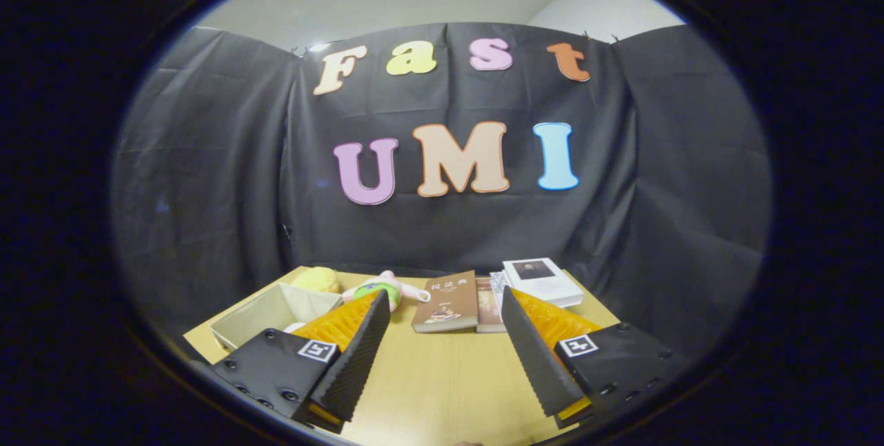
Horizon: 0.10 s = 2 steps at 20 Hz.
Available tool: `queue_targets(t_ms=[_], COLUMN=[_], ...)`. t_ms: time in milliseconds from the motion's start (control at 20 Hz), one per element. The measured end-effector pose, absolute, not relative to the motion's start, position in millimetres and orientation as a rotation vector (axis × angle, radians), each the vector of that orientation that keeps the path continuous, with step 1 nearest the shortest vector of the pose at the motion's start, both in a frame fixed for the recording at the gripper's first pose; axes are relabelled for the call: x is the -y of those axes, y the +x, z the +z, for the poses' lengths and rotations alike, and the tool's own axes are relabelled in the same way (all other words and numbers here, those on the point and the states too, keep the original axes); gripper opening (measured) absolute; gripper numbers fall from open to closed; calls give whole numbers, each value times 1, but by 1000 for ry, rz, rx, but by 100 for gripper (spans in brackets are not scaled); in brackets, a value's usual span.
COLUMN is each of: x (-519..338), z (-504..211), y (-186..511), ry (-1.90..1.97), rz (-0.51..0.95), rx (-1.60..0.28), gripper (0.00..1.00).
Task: Open the storage box then place both shoes into the box .Put the left shoe in first, then the right shoe, with the right side of both shoes facing outward in a uniform manner.
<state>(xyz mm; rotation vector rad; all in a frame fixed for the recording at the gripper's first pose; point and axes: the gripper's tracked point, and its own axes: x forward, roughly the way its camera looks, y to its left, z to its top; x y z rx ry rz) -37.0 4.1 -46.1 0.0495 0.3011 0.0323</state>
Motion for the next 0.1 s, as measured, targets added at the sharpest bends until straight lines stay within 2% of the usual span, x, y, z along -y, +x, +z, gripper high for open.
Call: queue_targets(t_ms=[100], x=[5], z=[-43], y=[-36], ry=[72], rz=[12], rx=[-282], gripper=[100])
